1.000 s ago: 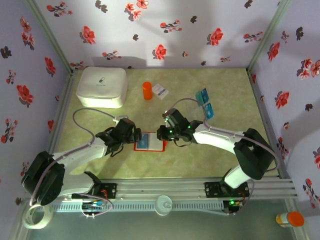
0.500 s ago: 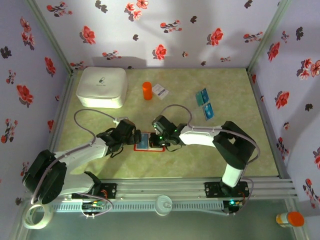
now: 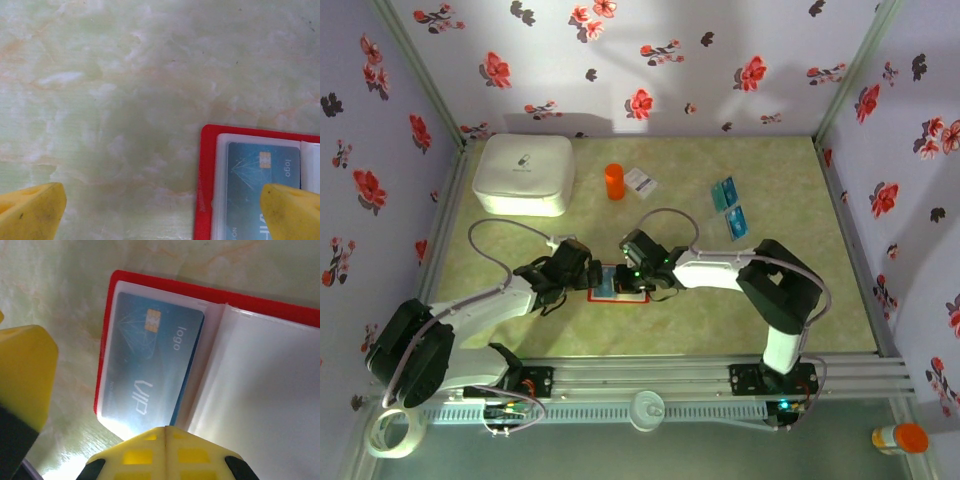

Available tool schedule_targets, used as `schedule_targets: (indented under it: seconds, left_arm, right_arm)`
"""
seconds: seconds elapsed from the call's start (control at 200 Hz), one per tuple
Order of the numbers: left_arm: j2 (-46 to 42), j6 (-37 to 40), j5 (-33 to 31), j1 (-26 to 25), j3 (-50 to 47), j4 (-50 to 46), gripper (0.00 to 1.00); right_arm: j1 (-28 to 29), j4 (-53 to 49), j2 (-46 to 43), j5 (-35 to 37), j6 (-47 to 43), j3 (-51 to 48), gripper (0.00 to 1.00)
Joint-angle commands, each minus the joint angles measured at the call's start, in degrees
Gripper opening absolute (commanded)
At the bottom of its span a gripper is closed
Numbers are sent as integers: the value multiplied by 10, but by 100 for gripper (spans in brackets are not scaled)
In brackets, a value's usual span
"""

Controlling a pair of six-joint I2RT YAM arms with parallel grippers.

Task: Put the credit cards into the card holder
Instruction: Insert the credit card into the card slot, then rotate the card holder at the center of the table.

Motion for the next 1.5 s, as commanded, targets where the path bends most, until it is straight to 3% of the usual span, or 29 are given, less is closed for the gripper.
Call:
schedule_targets:
  seconds: [0.0, 0.455, 0.645, 1.0, 1.185, 1.405, 1.495]
  left_arm:
    - [-1, 1, -5, 4, -11, 2, 100]
    - [-6, -3, -6, 4, -15, 1, 100]
    - [-5, -1, -6, 4, -10, -1, 100]
    - [0, 12, 2, 4, 26, -9, 100]
    - [7, 16, 7, 5, 41, -11, 100]
    - [23, 22, 17, 5, 55, -6, 100]
    - [28, 26, 23, 6, 58, 0, 100]
  right_arm:
    - [5, 6, 15, -7, 11, 13, 0]
    - [6, 2, 47, -24, 6, 30, 0]
    - [6, -8, 6, -26, 3, 23, 0]
    - [5, -100, -177, 92, -3, -67, 40]
    - [3, -150, -209, 174, 3, -101, 55]
    - [-13, -147, -158, 207, -6, -90, 57]
    - [-27, -125, -132, 198, -18, -80, 51]
